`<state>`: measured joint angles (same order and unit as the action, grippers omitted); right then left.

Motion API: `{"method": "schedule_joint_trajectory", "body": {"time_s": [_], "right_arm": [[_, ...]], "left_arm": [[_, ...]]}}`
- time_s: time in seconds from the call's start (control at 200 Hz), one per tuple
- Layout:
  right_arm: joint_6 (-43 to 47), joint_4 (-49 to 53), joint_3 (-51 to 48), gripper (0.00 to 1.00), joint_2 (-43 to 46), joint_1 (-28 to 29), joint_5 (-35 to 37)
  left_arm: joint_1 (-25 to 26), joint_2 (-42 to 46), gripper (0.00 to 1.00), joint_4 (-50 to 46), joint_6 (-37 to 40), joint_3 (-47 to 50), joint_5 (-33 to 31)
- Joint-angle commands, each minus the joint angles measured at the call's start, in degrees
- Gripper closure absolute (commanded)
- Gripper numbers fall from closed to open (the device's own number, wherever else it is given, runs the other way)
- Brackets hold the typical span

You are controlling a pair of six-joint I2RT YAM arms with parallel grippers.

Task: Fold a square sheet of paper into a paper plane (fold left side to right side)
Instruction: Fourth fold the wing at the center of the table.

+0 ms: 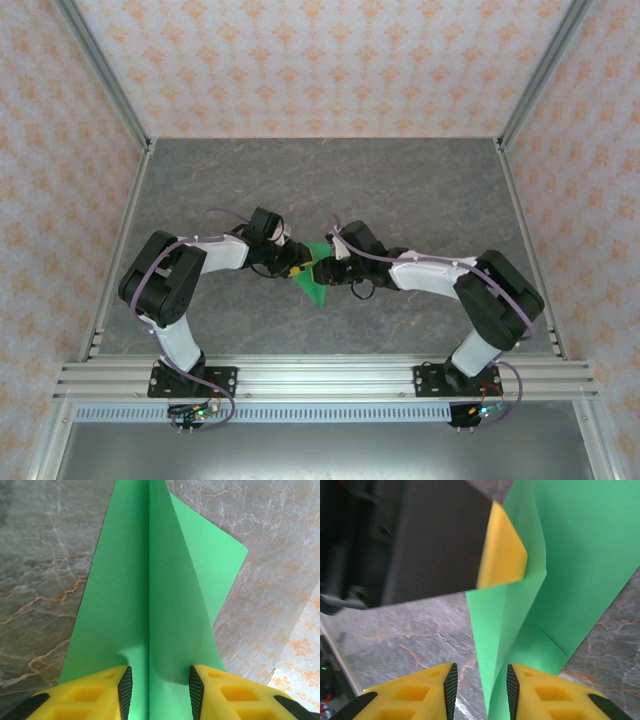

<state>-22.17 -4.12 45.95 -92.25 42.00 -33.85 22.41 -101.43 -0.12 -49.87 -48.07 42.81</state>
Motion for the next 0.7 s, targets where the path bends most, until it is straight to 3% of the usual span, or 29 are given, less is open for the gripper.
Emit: {"method": "schedule_joint_trajectory", "body": {"time_s": [0.0, 0.13, 0.696], "right_arm": [[-3.2, -4.5, -2.0, 0.65, 1.0, -2.9, -3.1], [-6.7, -6.5, -1.7, 0.66, -1.4, -5.1, -5.7], [-12.4, -12.8, 0.5, 0.71, -8.9, -5.2, -8.1]], "left_arm": [[0.3, -1.4, 0.62, -1.4, 0.7, -0.5, -3.5], [0.3, -1.1, 0.62, -1.6, 0.8, -0.5, -3.5], [0.3, -1.0, 0.62, -1.6, 0.8, -0.4, -3.5]]}}
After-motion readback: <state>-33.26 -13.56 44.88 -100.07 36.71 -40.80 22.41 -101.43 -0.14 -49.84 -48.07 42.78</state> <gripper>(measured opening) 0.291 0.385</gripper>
